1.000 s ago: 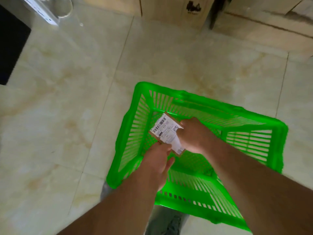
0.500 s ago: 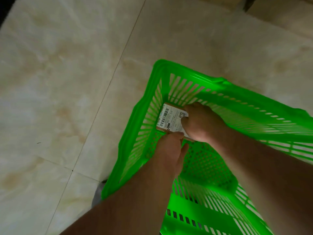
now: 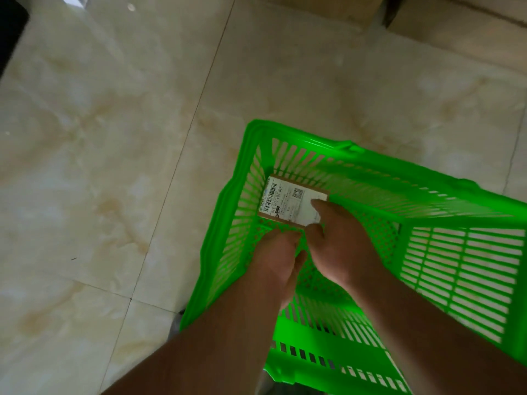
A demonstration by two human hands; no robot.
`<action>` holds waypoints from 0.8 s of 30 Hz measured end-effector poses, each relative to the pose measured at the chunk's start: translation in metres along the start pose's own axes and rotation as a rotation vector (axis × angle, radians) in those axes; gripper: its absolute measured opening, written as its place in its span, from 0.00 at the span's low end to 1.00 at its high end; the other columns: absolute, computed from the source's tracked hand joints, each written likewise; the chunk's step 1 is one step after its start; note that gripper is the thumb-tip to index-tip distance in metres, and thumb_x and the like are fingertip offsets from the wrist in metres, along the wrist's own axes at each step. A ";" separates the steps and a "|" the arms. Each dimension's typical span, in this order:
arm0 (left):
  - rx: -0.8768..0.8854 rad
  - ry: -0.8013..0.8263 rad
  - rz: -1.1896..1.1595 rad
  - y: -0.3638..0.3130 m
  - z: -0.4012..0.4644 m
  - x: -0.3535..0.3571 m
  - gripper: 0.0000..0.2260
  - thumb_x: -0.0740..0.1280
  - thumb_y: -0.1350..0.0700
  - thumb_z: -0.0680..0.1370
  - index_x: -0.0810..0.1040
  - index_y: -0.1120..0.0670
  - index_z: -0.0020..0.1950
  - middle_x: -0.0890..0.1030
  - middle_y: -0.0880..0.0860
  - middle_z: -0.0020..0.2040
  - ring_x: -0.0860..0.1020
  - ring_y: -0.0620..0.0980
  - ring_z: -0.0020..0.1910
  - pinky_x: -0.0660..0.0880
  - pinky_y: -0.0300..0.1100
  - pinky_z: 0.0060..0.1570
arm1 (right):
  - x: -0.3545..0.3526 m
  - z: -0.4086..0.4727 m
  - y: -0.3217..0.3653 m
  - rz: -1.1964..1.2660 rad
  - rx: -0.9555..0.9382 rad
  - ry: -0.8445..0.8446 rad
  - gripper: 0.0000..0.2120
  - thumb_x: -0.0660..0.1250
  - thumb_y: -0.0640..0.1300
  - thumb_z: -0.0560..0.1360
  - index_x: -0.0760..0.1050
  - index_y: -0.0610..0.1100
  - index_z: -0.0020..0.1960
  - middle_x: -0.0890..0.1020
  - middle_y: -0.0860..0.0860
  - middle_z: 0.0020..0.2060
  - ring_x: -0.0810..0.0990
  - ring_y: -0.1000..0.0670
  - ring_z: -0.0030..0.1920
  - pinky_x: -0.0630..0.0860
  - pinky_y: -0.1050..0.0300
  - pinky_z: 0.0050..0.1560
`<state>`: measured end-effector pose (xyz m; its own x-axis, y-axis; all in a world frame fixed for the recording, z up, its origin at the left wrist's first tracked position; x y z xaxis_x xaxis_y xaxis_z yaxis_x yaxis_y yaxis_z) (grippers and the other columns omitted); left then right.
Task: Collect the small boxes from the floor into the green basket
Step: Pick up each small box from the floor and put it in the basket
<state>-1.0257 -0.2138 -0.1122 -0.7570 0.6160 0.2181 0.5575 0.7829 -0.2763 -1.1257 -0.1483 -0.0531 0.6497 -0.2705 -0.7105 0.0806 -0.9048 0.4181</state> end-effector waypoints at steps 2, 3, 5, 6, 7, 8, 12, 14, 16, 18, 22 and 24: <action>-0.028 -0.032 0.040 0.000 -0.025 -0.005 0.16 0.63 0.66 0.76 0.78 0.60 0.63 0.81 0.61 0.62 0.78 0.54 0.66 0.73 0.57 0.71 | -0.005 -0.025 -0.009 0.116 0.077 0.015 0.24 0.60 0.46 0.79 0.71 0.44 0.74 0.76 0.44 0.71 0.74 0.46 0.70 0.66 0.60 0.69; -0.032 -0.035 0.072 0.000 -0.039 -0.005 0.19 0.64 0.66 0.77 0.74 0.62 0.69 0.76 0.64 0.68 0.75 0.56 0.69 0.72 0.56 0.71 | -0.009 -0.038 -0.012 0.191 0.126 0.014 0.24 0.60 0.46 0.79 0.71 0.46 0.74 0.75 0.46 0.72 0.74 0.48 0.71 0.64 0.63 0.69; -0.027 -0.023 0.167 -0.002 -0.070 -0.001 0.25 0.64 0.65 0.79 0.67 0.62 0.76 0.68 0.64 0.75 0.71 0.59 0.74 0.71 0.54 0.72 | -0.019 -0.068 -0.019 0.362 0.223 -0.009 0.21 0.61 0.45 0.80 0.72 0.46 0.73 0.76 0.48 0.72 0.74 0.50 0.71 0.62 0.63 0.69; -0.017 -0.014 0.219 -0.003 -0.085 0.003 0.24 0.65 0.65 0.80 0.66 0.62 0.76 0.71 0.63 0.74 0.73 0.58 0.72 0.71 0.52 0.72 | -0.026 -0.084 -0.023 0.438 0.275 -0.028 0.21 0.62 0.44 0.81 0.73 0.45 0.73 0.76 0.48 0.71 0.74 0.51 0.71 0.62 0.63 0.69; -0.013 -0.005 0.270 -0.003 -0.102 0.008 0.20 0.64 0.64 0.81 0.71 0.60 0.73 0.76 0.59 0.70 0.76 0.53 0.68 0.71 0.50 0.71 | -0.032 -0.101 -0.027 0.504 0.330 -0.047 0.20 0.62 0.43 0.81 0.73 0.44 0.72 0.76 0.48 0.71 0.74 0.51 0.71 0.62 0.63 0.69; -0.016 0.013 0.319 -0.001 -0.118 0.013 0.13 0.64 0.64 0.81 0.75 0.56 0.66 0.79 0.54 0.64 0.78 0.49 0.63 0.73 0.48 0.68 | -0.039 -0.119 -0.030 0.563 0.381 -0.072 0.19 0.62 0.44 0.81 0.74 0.44 0.71 0.77 0.49 0.70 0.74 0.51 0.70 0.63 0.63 0.69; -0.042 0.090 0.502 0.022 -0.174 0.033 0.08 0.66 0.64 0.81 0.77 0.52 0.55 0.81 0.55 0.60 0.80 0.50 0.59 0.76 0.45 0.58 | -0.059 -0.198 -0.048 0.808 0.577 -0.238 0.16 0.65 0.48 0.80 0.80 0.43 0.64 0.83 0.45 0.62 0.80 0.45 0.63 0.71 0.49 0.70; -0.054 0.147 0.593 0.038 -0.202 0.041 0.08 0.66 0.64 0.81 0.78 0.52 0.54 0.81 0.55 0.57 0.81 0.48 0.54 0.77 0.44 0.56 | -0.061 -0.240 -0.061 0.929 0.678 -0.328 0.15 0.65 0.48 0.80 0.80 0.45 0.62 0.84 0.46 0.59 0.81 0.45 0.60 0.73 0.44 0.68; -0.072 0.231 0.705 0.056 -0.230 0.047 0.08 0.65 0.64 0.82 0.77 0.53 0.57 0.81 0.55 0.54 0.80 0.47 0.52 0.78 0.44 0.56 | -0.058 -0.285 -0.071 1.037 0.769 -0.388 0.12 0.64 0.48 0.80 0.81 0.48 0.61 0.84 0.48 0.58 0.81 0.47 0.61 0.73 0.42 0.68; -0.080 0.306 0.853 0.075 -0.257 0.047 0.09 0.65 0.63 0.82 0.76 0.52 0.60 0.79 0.53 0.52 0.79 0.47 0.52 0.77 0.42 0.56 | -0.047 -0.330 -0.078 1.160 0.841 -0.437 0.08 0.64 0.53 0.77 0.81 0.54 0.49 0.83 0.51 0.52 0.81 0.48 0.58 0.74 0.40 0.67; -0.112 0.363 1.118 0.125 -0.295 0.029 0.09 0.65 0.64 0.81 0.76 0.50 0.49 0.74 0.54 0.52 0.74 0.47 0.52 0.73 0.44 0.59 | -0.007 -0.418 -0.097 1.364 0.966 -0.542 0.10 0.64 0.60 0.67 0.80 0.58 0.43 0.79 0.58 0.45 0.79 0.49 0.55 0.74 0.46 0.67; -0.123 0.368 1.220 0.155 -0.312 0.017 0.14 0.66 0.62 0.81 0.77 0.54 0.66 0.77 0.51 0.63 0.76 0.46 0.61 0.72 0.45 0.68 | 0.016 -0.457 -0.105 1.395 1.019 -0.526 0.09 0.64 0.57 0.73 0.80 0.55 0.48 0.79 0.56 0.49 0.78 0.49 0.55 0.73 0.45 0.69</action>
<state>-0.8458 -0.0552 0.1409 0.3918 0.9099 0.1361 0.8636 -0.3127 -0.3955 -0.7787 0.0926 0.1503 -0.4723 -0.8096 -0.3485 -0.8351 0.2845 0.4707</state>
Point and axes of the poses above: each hand's wrist, its own z-axis towards the middle knuckle, its own x-axis out of the palm, y = z × x, the point moved 8 cm from there along z, towards the middle knuckle
